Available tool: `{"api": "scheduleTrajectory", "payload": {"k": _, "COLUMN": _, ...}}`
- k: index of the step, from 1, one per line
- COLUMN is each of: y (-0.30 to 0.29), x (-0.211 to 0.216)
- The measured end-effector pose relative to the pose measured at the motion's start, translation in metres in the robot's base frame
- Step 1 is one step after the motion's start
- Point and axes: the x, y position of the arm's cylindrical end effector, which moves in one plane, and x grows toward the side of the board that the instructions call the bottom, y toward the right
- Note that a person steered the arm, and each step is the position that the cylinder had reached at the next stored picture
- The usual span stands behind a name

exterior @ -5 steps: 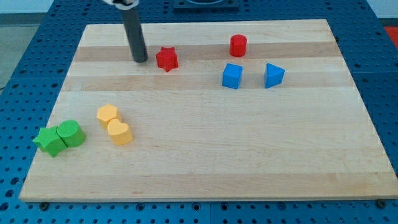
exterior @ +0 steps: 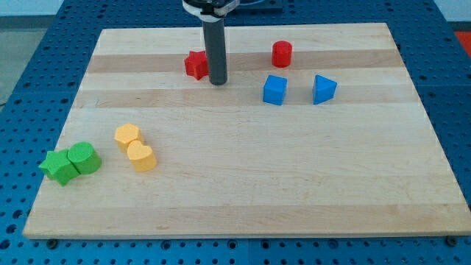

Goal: Put the red star to the left of the red circle

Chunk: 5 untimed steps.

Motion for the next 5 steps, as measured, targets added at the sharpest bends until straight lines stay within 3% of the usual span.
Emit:
{"api": "scheduleTrajectory", "payload": {"k": 1, "y": -0.048, "x": 0.0}}
{"api": "scheduleTrajectory", "payload": {"k": 3, "y": -0.038, "x": -0.05}}
{"api": "scheduleTrajectory", "payload": {"k": 5, "y": -0.039, "x": -0.045}}
